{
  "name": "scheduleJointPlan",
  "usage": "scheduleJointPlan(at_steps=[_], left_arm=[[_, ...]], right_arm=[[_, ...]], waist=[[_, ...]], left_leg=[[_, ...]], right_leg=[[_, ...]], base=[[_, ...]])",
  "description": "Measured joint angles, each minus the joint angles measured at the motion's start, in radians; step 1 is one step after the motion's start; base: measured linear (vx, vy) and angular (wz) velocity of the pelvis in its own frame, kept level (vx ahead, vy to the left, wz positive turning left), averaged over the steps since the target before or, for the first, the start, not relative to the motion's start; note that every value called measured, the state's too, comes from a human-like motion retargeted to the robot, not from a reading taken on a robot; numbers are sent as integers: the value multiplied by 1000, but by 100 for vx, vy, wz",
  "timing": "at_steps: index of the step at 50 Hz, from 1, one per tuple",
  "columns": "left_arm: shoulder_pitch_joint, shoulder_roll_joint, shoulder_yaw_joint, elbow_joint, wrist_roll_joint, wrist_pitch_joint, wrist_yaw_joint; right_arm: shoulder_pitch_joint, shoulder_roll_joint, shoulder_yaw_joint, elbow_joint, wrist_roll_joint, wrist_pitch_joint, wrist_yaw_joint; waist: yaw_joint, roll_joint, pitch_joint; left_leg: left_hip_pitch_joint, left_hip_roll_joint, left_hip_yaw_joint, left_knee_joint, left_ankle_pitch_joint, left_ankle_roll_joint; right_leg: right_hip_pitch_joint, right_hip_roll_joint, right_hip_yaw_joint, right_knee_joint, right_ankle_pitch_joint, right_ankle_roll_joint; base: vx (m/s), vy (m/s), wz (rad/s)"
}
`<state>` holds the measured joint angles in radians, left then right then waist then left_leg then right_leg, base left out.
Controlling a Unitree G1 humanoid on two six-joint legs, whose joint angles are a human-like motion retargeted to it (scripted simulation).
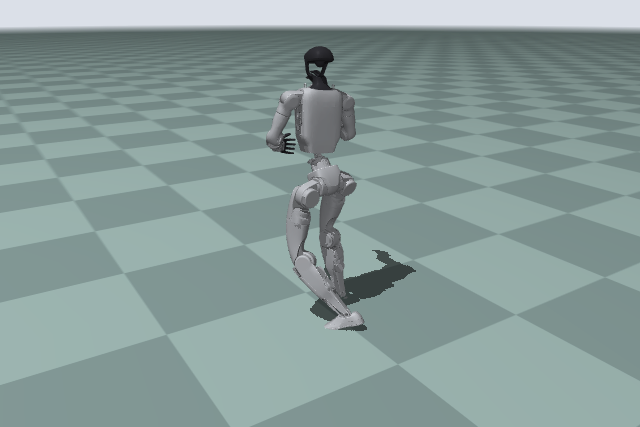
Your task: Sport exercise
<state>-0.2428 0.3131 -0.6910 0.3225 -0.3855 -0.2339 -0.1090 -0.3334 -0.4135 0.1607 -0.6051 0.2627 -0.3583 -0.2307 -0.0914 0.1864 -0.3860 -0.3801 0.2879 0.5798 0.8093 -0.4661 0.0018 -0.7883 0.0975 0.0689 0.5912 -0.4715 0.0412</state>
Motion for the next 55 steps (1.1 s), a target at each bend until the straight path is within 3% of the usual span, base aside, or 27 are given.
scheduleJointPlan(at_steps=[3, 5, 9, 22, 33, 44, 55], left_arm=[[57, -5, 34, -3, -42, -14, 34], [91, 19, 61, -23, -87, -25, 56], [153, 21, 96, -26, -132, -42, 93], [249, 64, 177, -86, -204, -92, 166], [246, 62, 208, -132, -222, -111, 180], [287, 60, 239, -122, -225, -99, 186], [331, 47, 294, -66, -218, -100, 249]], right_arm=[[-2, 11, 15, -14, -7, -10, -17], [-25, 16, 32, -13, -23, -19, -52], [-34, 22, 53, -23, -37, -30, -83], [-96, 4, 94, -31, -139, -56, -177], [-149, -23, 110, -79, -225, -66, -152], [-184, -50, 171, -81, -305, -52, -129], [-224, -96, 258, -14, -437, -53, -168]], waist=[[27, -34, 5], [20, -70, 8], [45, -114, 18], [40, -261, 63], [19, -361, 120], [77, -399, 197], [238, -319, 283]], left_leg=[[-9, 17, 8, 37, -12, 1], [42, -66, 10, -82, 1, 13], [40, -69, 19, -58, -25, 19], [145, -247, 9, -263, -61, 59], [278, -346, -69, -403, -60, 78], [323, -279, -202, -218, -125, 76], [222, -69, -371, 179, -71, 14]], right_leg=[[-28, -7, -7, 67, -10, 5], [6, -55, -8, 32, -17, 17], [-25, -79, -10, 110, -30, 26], [-31, -223, -6, 225, -41, 65], [3, -313, -64, 331, -74, -1], [136, -292, -107, 398, -220, -103], [296, -149, -220, 362, -278, -179]], base=[[-11, 3, 23], [-3, 10, 64], [-14, 6, 28], [-13, 9, 39], [-1, 2, 32], [12, -10, 28], [14, -15, 11]])
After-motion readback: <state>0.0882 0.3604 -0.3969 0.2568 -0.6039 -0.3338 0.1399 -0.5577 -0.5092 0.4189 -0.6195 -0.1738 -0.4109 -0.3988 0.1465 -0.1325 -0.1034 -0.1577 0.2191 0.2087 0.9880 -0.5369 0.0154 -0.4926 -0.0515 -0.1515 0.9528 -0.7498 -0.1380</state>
